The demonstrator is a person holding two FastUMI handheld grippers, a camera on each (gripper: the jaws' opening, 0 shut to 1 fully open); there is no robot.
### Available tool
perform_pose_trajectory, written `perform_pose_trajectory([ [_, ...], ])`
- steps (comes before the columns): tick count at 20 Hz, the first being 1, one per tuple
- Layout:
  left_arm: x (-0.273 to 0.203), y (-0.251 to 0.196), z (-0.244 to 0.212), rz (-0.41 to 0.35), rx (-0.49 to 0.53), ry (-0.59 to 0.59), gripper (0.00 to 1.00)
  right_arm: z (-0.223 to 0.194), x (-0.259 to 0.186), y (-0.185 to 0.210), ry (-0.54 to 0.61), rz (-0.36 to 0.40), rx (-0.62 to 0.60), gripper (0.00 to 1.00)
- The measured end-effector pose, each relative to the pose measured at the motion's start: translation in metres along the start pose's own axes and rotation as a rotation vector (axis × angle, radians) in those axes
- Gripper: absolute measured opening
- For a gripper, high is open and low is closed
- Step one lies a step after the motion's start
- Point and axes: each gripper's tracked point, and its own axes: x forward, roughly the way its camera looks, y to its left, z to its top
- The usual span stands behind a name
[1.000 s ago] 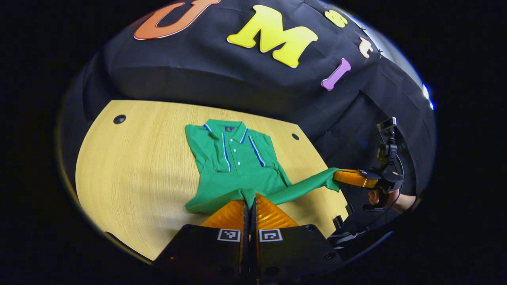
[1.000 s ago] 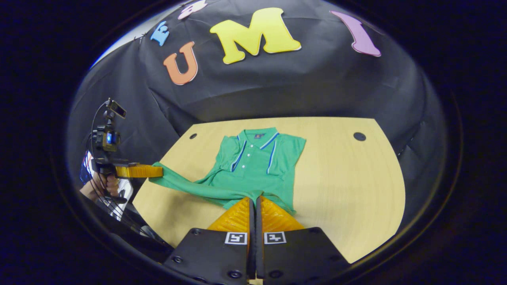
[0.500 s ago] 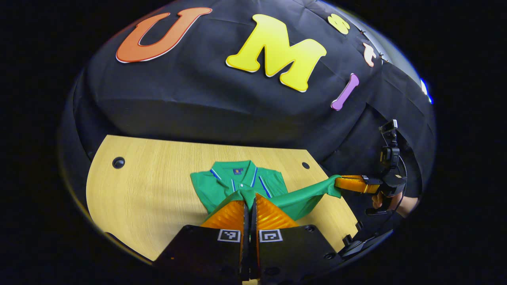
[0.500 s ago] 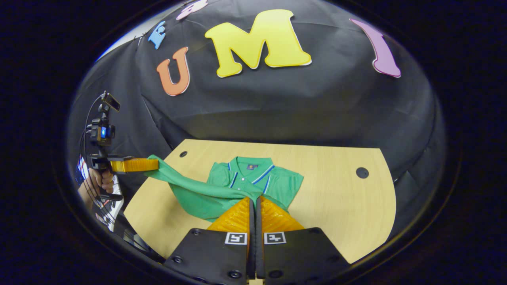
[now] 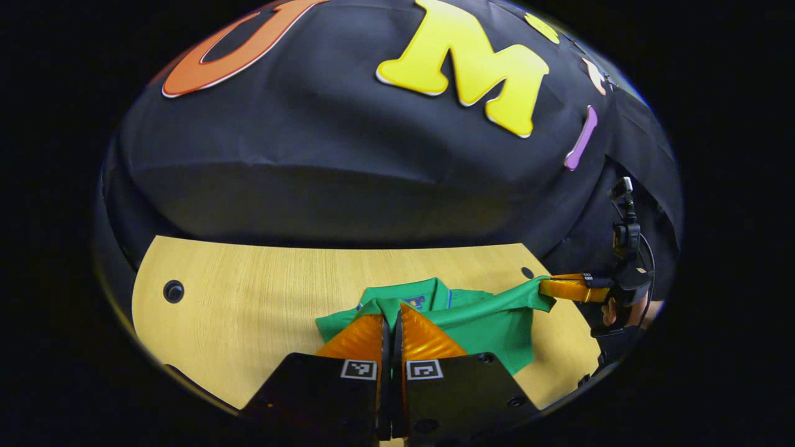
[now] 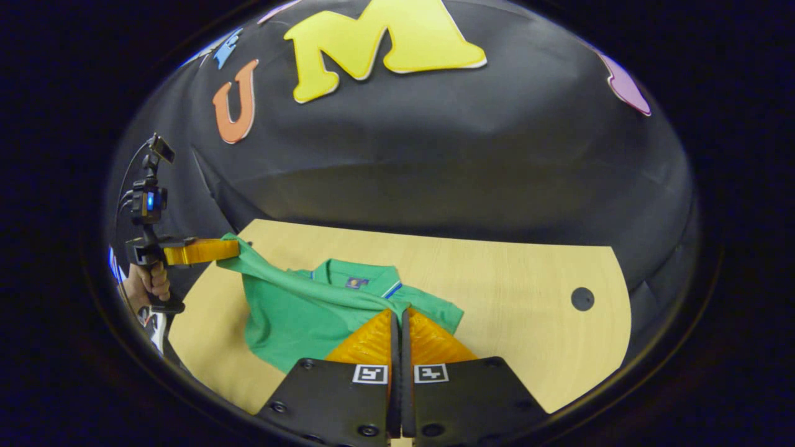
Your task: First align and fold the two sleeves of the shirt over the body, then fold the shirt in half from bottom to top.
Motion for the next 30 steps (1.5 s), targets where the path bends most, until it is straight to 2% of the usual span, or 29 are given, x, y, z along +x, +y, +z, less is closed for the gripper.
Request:
perform_pose_trajectory([
  [4, 0.050, 0.020, -0.016, 0.074, 0.025, 0.014, 0.04, -0.006, 0.058, -0.008, 0.002, -0.056, 0.006, 0.01],
  [7, 0.071, 0.023, -0.038, 0.100, 0.013, 0.056, 0.07, -0.010, 0.081, -0.014, 0.010, -0.096, -0.017, 0.01],
  [9, 0.077, 0.032, -0.044, 0.147, 0.002, 0.058, 0.10, -0.016, 0.090, -0.016, 0.017, -0.122, 0.000, 0.02],
  [10, 0.078, 0.032, -0.046, 0.154, -0.002, 0.056, 0.13, -0.018, 0.090, -0.017, 0.020, -0.134, 0.007, 0.10],
  [11, 0.077, 0.030, -0.043, 0.152, -0.008, 0.050, 0.20, -0.018, 0.088, -0.018, 0.017, -0.134, 0.013, 0.12],
  [14, 0.073, 0.028, -0.031, 0.156, -0.031, 0.003, 0.87, -0.005, 0.072, -0.022, -0.019, -0.160, 0.017, 0.35],
  [15, 0.059, 0.026, -0.024, 0.158, -0.036, -0.011, 1.00, 0.001, 0.063, -0.021, -0.037, -0.169, 0.027, 0.45],
  [18, 0.024, 0.020, -0.002, 0.171, -0.055, -0.061, 1.00, 0.022, 0.027, -0.010, -0.105, -0.182, 0.053, 0.78],
  [19, 0.010, 0.013, 0.011, 0.172, -0.059, -0.091, 1.00, 0.029, 0.010, -0.004, -0.133, -0.186, 0.046, 0.75],
  [21, -0.031, 0.001, 0.042, 0.173, -0.047, -0.176, 1.00, 0.048, -0.029, 0.009, -0.211, -0.199, 0.020, 0.81],
  [23, -0.080, -0.012, 0.075, 0.202, 0.002, -0.271, 1.00, 0.070, -0.077, 0.025, -0.307, -0.210, -0.008, 0.83],
  [24, -0.106, -0.020, 0.091, 0.218, 0.035, -0.321, 0.99, 0.080, -0.101, 0.034, -0.354, -0.219, -0.017, 0.89],
  [26, -0.156, -0.037, 0.119, 0.249, 0.089, -0.409, 0.98, 0.099, -0.153, 0.055, -0.450, -0.227, -0.034, 0.86],
  [30, -0.235, -0.072, 0.140, 0.310, 0.147, -0.532, 0.98, 0.107, -0.241, 0.096, -0.591, -0.238, -0.076, 0.94],
])
